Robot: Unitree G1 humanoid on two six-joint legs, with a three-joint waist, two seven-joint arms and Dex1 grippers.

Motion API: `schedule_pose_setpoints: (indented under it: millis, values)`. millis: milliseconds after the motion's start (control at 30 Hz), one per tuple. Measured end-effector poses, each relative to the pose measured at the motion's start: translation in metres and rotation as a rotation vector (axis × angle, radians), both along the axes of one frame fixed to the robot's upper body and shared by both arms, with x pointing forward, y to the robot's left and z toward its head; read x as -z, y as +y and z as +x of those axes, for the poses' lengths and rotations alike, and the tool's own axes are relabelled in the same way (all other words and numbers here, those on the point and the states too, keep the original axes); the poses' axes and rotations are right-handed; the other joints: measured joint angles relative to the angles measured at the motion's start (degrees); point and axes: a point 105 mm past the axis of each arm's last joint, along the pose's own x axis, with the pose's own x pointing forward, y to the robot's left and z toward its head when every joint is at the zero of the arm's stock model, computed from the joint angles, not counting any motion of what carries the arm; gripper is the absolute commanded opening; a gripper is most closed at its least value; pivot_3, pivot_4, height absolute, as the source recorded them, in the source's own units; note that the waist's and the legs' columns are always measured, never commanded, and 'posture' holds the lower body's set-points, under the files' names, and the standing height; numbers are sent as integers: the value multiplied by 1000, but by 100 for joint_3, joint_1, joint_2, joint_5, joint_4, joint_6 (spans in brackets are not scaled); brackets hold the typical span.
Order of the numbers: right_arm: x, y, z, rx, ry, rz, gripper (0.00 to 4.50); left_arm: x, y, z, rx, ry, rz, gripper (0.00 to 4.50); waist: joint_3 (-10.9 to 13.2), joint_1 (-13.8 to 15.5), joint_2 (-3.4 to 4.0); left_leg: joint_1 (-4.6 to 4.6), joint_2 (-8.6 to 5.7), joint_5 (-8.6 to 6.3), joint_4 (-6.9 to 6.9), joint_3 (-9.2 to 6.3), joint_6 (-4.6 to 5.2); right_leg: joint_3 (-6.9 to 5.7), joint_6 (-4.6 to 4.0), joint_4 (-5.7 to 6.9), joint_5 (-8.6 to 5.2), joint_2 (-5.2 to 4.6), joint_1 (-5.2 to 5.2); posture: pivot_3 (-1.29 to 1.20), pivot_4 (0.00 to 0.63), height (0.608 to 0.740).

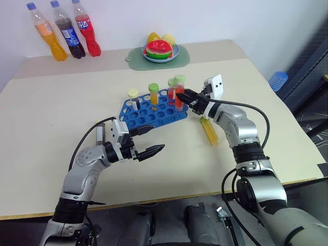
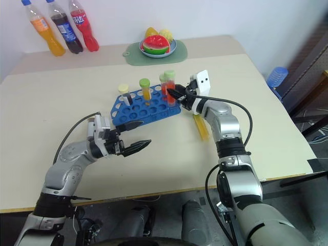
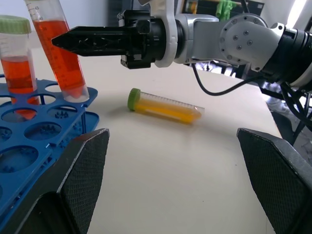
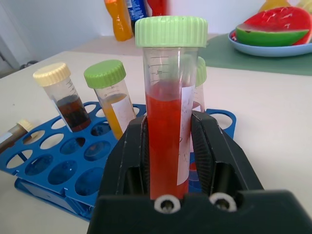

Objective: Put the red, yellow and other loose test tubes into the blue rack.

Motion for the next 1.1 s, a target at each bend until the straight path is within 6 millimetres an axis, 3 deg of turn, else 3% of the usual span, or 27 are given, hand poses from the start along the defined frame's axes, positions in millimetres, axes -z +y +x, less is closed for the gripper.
schedule_pose_setpoints:
  millis: [267, 467, 700, 900, 1000, 1100]
  values:
    - [12, 0, -20, 49, -122, -15, 758, 0, 0, 0, -4, -1, 0, 4361, 0, 6, 0, 0, 0, 0, 0, 1, 0, 0, 0, -1, 0, 0, 0, 0, 150, 740]
    - [31, 1, -33, 81, -178, -78, 758, -1, 0, 0, -3, -2, -1, 4361, 0, 7, 0, 0, 0, 0, 0, 3, 0, 0, 0, -1, 0, 0, 0, 0, 150, 740]
    - [21, -7, -33, 137, -264, -146, 4218, -5, -1, 3, 6, -16, -1, 4361, 0, 14, 0, 0, 0, 0, -1, 2, 0, 0, 0, -1, 0, 0, 0, 0, 150, 740]
    - [9, -31, -46, 204, -269, -270, 4218, -3, -2, 2, 14, -11, -3, 4361, 1, 100, -1, 0, 0, -1, 0, 3, 1, 0, 0, -3, 0, 0, 0, 0, 150, 740]
    - [14, -57, -58, 297, -175, -411, 4218, -1, -3, 0, 22, -11, -5, 4361, 1, 169, -1, -2, -1, -11, 4, 3, 19, 0, 0, -6, 0, -1, 2, 0, 150, 740]
    - [10, -77, -75, 321, -34, -414, 4218, 0, -3, 0, 24, -11, -5, 4361, 2, 183, -2, -2, -1, -18, 7, 3, 32, 0, 0, -10, 0, -2, 9, 0, 150, 740]
